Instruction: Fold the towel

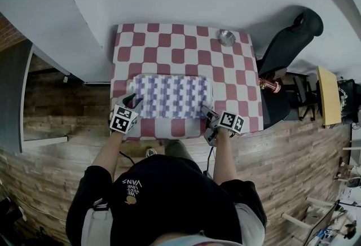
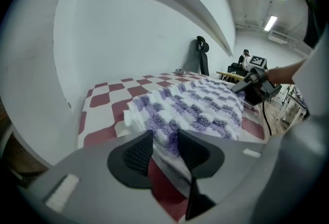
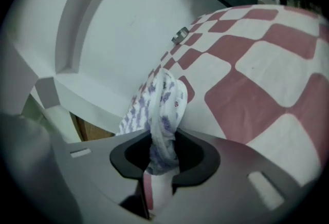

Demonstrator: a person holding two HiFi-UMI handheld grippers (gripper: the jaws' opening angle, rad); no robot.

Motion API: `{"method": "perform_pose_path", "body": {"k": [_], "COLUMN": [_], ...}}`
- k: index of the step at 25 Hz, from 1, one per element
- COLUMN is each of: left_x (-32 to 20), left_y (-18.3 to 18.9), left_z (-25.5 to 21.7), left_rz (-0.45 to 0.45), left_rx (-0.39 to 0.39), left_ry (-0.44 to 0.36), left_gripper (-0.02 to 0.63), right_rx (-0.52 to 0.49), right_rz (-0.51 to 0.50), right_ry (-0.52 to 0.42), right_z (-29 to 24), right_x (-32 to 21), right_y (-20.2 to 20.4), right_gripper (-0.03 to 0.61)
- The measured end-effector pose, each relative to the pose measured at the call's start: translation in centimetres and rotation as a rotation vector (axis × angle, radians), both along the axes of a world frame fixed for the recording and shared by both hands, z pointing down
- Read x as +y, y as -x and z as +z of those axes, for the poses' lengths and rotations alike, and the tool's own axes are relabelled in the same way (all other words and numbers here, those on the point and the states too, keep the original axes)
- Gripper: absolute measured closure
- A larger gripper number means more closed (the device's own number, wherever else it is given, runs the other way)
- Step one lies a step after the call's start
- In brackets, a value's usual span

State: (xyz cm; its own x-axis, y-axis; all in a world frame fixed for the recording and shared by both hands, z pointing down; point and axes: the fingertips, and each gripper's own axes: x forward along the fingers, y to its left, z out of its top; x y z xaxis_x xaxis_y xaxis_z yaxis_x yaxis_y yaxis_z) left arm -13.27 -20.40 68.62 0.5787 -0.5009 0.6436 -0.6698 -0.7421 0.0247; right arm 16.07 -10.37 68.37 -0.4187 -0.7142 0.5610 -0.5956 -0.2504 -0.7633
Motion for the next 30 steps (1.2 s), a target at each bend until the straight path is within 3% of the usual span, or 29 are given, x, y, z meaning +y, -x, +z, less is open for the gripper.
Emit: {"method": "perform_pose_path", "body": {"k": [2, 4, 10, 14, 21, 25, 30], "left_x": [0.2, 0.5, 2.7, 3.7, 4.4, 5.1, 6.5], "left_y": [-0.1, -0.7, -3.8, -5.4, -3.4, -1.4, 1.0], "left_z": [0.0, -0.1, -0.2, -0.6, -3.2, -3.9, -4.7], "left_rz": [-0.009, -0.010, 0.019, 0.039, -0.010, -0.038, -0.075], "left_rx": [0.008, 0.012, 0.056, 0.089, 0.147, 0.140, 0.157], "left_ry": [0.010, 0.015, 0.062, 0.080, 0.045, 0.020, 0.003], "left_gripper": [0.462, 0.462, 0.460, 0.460, 0.460, 0.460, 0.460], "right_rx": [-0.093, -0.092, 0.037, 0.232, 0.652, 0.799, 0.933], "right_rz": [0.068, 0.099, 0.107, 0.045, -0.172, -0.308, -0.543], "right_ry": [-0.065, -0.077, -0.072, -0.054, -0.133, -0.201, -0.286], "right_z": [-0.9, -1.1, -2.2, -2.8, -7.7, -10.4, -12.0], "right_x": [-0.3, 0.0, 2.1, 3.7, 2.5, 0.4, -1.8], "right_y": [-0.3, -1.1, -4.5, -6.1, -3.3, 0.9, 8.9], "right_gripper": [0.491, 0.503, 0.511, 0.511, 0.514, 0.514, 0.514]}}
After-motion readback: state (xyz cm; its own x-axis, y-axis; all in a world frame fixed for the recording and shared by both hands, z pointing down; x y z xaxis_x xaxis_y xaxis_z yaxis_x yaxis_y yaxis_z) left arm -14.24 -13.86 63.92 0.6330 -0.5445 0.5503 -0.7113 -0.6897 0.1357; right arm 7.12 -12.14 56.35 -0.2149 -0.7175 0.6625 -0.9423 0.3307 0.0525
